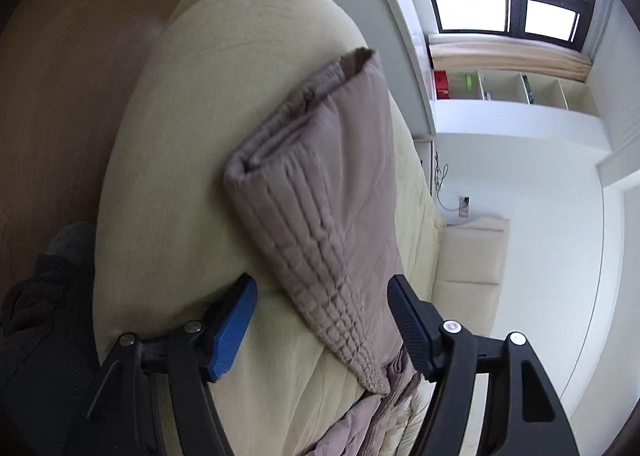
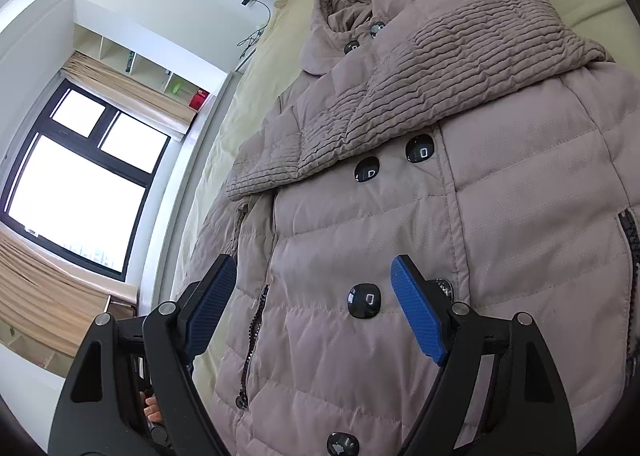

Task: Fold large clothes

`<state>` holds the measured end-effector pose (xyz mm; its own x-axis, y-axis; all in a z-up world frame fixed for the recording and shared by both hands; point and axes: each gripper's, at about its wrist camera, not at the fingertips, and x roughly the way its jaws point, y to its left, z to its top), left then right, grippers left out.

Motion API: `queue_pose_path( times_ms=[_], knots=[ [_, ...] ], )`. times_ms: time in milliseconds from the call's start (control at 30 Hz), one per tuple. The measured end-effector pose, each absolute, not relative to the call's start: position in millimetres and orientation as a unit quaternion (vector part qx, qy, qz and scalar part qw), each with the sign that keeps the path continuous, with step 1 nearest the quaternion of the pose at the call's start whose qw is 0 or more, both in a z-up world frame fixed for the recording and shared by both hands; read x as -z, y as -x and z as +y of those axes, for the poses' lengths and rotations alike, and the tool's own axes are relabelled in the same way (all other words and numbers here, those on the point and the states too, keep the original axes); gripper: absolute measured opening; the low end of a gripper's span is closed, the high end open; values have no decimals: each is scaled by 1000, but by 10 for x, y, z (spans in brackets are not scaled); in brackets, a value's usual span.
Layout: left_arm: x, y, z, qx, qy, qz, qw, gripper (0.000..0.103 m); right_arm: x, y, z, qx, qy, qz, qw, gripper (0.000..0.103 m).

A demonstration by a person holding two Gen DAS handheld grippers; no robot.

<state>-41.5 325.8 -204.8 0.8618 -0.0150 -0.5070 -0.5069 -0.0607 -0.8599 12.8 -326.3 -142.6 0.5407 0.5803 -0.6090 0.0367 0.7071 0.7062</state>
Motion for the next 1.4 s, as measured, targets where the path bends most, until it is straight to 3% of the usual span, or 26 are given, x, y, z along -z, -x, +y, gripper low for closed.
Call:
queue_pose_path(
  times_ms=[67,133,167,200,333,500,667,867,1100,1400],
  knots=[
    [2026,361,3372,-194,694,170,672,67,1424,-75,-3267,-170,-345,449,807,80],
    [1999,316,3460,-192,688,167,679,49,1413,-86,-3275,-173,-345,450,805,80],
    [1977,288,3516,-190,682,172,685,27,1406,-84,-3264,-175,-344,450,805,80],
    [1913,241,3544,-188,669,178,696,19,1395,-73,-3260,-178,-341,450,806,80],
    [1282,-55,3455,-147,543,196,803,19,1363,-52,-3302,-181,-339,445,809,80],
    [361,-529,2246,-44,251,221,942,19,1296,-87,-3429,-184,-359,434,806,80],
    [405,-605,814,55,15,250,967,18,1131,-211,-3391,-219,-377,437,787,80],
    [806,-456,4,96,-80,285,950,18,766,-372,-3036,-306,-366,440,761,80],
    [802,-440,-12,85,-131,277,948,18,758,-627,-2646,-327,-332,488,738,79],
    [882,-437,-91,84,-149,279,945,21,1043,-863,-2304,-352,-331,535,693,31]
  ],
)
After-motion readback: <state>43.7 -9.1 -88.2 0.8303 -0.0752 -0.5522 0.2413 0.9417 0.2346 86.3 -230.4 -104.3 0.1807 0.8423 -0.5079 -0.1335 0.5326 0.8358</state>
